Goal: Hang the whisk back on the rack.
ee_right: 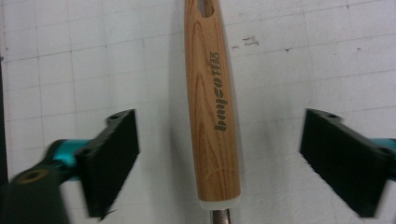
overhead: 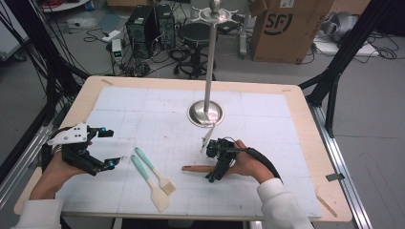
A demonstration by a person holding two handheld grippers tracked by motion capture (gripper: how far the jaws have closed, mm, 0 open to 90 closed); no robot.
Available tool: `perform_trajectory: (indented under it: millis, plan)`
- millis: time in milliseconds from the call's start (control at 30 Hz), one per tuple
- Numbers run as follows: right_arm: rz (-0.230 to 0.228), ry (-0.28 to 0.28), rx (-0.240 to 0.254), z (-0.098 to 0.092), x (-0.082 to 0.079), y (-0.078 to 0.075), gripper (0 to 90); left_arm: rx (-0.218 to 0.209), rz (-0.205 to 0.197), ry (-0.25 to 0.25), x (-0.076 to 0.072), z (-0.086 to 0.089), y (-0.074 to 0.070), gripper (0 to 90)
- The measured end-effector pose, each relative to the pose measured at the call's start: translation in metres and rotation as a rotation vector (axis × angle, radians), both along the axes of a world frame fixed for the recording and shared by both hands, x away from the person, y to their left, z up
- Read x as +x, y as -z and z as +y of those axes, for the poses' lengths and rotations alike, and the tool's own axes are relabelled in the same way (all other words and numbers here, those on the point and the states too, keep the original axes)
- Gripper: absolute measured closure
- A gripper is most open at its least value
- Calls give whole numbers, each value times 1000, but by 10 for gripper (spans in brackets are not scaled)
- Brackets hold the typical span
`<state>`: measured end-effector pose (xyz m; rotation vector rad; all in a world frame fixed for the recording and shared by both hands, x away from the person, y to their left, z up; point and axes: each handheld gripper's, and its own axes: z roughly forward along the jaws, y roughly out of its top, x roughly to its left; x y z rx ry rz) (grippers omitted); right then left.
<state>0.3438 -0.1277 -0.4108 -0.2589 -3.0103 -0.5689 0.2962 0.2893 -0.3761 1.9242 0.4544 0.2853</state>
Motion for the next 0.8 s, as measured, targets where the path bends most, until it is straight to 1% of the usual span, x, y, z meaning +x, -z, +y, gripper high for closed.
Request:
perform_trajectory:
  millis: [67, 133, 200, 267, 300, 367, 433, 600, 700, 733, 800]
  plan:
    - [-1, 1, -1, 0, -1, 0, 149, 0, 1, 1, 0, 0, 0, 17]
    - [18, -9, -4, 1, -1, 0, 172, 0, 2, 0, 0, 0, 0, 17]
    - [1, -9, -21, 1, -2, 1, 186, 3, 3, 1, 1, 0, 1, 17]
    - [3, -17, -35, 2, -3, 2, 200, 3, 5, -1, 1, -1, 1, 17]
    - [9, -23, -39, 3, -3, 3, 229, 2, 5, 1, 1, -1, 1, 16]
    - [36, -39, -46, 4, -3, 4, 266, 1, 4, 1, 1, -1, 1, 17]
    - [45, -45, -53, 5, -4, 4, 307, 1, 4, 0, 1, -1, 1, 17]
    - [69, -61, -49, 6, -5, 2, 374, 1, 3, 0, 1, -1, 1, 17]
    - [62, -67, -51, 8, -7, 1, 394, 1, 2, -1, 1, 0, 1, 17]
    - [69, -71, -51, 9, -7, 1, 404, 1, 1, 1, 1, 0, 1, 17]
    - [67, -76, -54, 10, -8, 0, 412, -1, 1, 1, 1, 0, 1, 17]
